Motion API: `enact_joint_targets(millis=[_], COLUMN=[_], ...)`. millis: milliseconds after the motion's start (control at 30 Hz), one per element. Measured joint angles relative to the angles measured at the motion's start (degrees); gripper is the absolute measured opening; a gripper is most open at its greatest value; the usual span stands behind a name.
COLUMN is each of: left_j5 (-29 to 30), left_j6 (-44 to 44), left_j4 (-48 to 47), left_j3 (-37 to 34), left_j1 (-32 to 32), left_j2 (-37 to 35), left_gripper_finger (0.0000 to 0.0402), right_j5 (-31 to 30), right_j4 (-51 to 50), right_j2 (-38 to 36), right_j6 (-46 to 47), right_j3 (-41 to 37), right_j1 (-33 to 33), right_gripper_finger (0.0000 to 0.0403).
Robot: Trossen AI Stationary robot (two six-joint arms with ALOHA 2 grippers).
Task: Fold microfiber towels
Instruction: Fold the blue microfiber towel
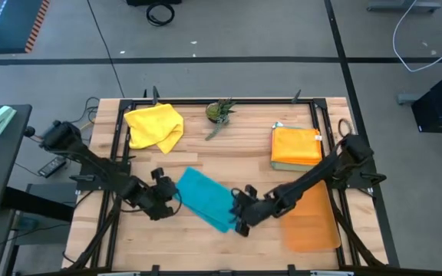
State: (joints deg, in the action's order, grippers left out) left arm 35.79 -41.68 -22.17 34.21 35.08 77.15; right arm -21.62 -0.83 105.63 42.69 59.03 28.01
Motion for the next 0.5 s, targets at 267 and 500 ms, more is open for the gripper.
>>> enact_joint_targets(millis=[267,500], left_j5=[-7.7,-14.5], left_j6=[7.0,5.1], left_j4=[5.3,12.4], left_j3=[-3.5,-5.8], left_j1=[-8.1,-9.8], left_j2=[1.7,5.0], left_gripper_finger=[0.0008,0.0008], right_j5=[-1.1,1.3], right_j4=[2.0,-6.0], right_j2=[8.6,5.6], right_j6=[3.9,0.4], right_j3=[0.4,0.1], right_j1=[0.5,-1.5], right_gripper_finger=[0.0000,0.0000])
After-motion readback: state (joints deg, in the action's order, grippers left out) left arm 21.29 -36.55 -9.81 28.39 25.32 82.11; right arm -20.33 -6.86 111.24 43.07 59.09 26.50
